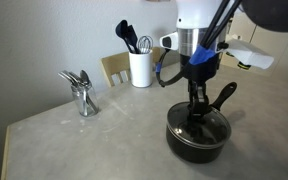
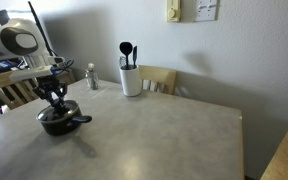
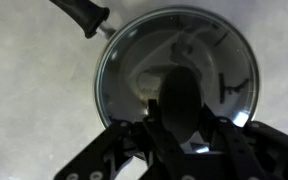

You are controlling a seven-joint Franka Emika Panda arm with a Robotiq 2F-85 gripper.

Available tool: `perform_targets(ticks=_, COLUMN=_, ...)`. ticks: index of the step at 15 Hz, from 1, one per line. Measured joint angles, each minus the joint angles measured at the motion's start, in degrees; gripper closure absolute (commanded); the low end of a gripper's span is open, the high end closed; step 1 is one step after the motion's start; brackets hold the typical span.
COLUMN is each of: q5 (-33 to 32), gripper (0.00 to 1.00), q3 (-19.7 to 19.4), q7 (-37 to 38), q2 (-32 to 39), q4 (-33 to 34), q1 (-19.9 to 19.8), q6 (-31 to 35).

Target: Pick the lid on the pot and place it on the table

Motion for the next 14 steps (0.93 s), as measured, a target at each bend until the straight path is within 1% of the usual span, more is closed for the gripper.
perform_targets(ticks=5, q5=-0.8, gripper=0.86, q3=0.0, q7=0.2, q2=-2.7, q4=1.0, q1=0.6, q6=-4.8)
perform_targets(ticks=8, q5=-2.5, gripper=0.86, q3=-0.1, q7=0.3, q2=-5.2, q4=1.1, q1=0.7, q6=-6.7)
perform_targets(ticks=11, q5=-5.1, gripper=0.86, q3=-0.7, q7=0.5, q2=-7.5, q4=1.0, q1=0.6, q6=-7.2)
perform_targets(ticks=14, q5=-5.5, gripper=0.86, q3=-1.8, q7=-0.6, q2=-9.3, q4=0.4, q1=-0.3, q6=-6.8)
